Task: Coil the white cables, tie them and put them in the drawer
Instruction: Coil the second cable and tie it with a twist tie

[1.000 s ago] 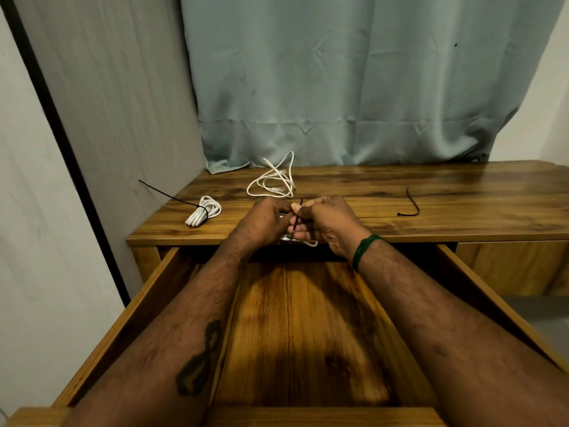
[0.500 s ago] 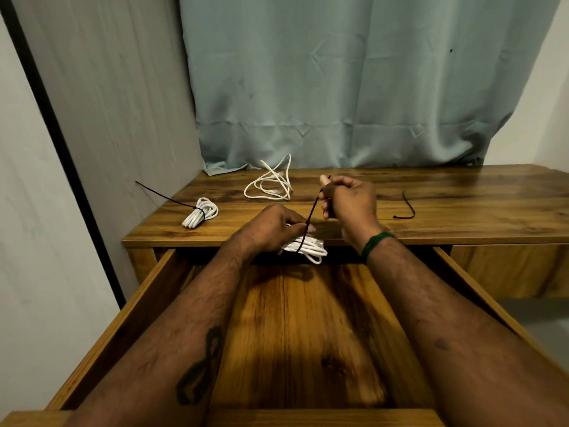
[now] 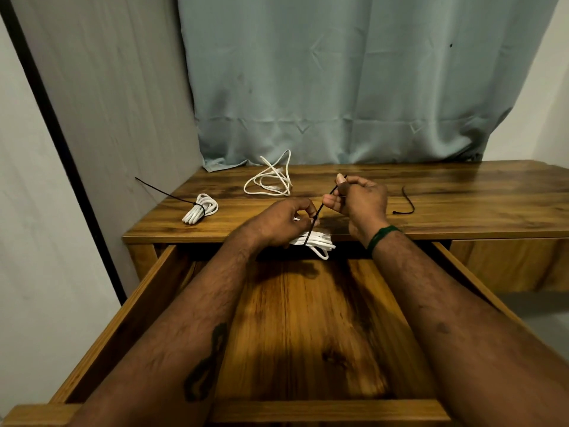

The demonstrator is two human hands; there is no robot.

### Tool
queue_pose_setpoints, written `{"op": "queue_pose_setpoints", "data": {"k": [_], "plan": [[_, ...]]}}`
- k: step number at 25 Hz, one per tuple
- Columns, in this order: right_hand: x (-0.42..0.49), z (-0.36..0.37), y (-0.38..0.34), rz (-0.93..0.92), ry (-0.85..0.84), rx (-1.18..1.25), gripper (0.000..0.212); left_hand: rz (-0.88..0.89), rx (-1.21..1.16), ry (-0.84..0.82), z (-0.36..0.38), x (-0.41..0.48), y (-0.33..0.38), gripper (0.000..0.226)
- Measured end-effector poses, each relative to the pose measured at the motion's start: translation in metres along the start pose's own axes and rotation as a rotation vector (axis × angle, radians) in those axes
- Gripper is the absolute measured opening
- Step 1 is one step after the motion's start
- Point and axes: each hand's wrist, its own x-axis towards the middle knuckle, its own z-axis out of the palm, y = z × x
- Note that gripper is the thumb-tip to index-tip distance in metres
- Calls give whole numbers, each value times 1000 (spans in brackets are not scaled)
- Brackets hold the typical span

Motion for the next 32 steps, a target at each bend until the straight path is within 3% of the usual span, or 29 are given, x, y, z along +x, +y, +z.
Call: {"op": "queue_pose_setpoints", "data": {"k": [3,14,23,26,30,32], "plan": [[5,-2,3,6,7,-7,8,2,81,-9,-1,3,2,11],[13,-4,10,22,-8,-25,8,-32,-6,22,10,2,5,36],[32,-21,-3,-61,135,2,10,-214,-361,-210,15,-2,8,21],[37,-27,-3,-33,-20,-50,14,-177,-359,-171,17,-3,7,27],[23,-26,5,291,-455,-309,18,-166,-417,-3,17,0,-1,23],[17,-21,13,219,-564,-448,11,-170,-410,55,17,1,-4,27]]}}
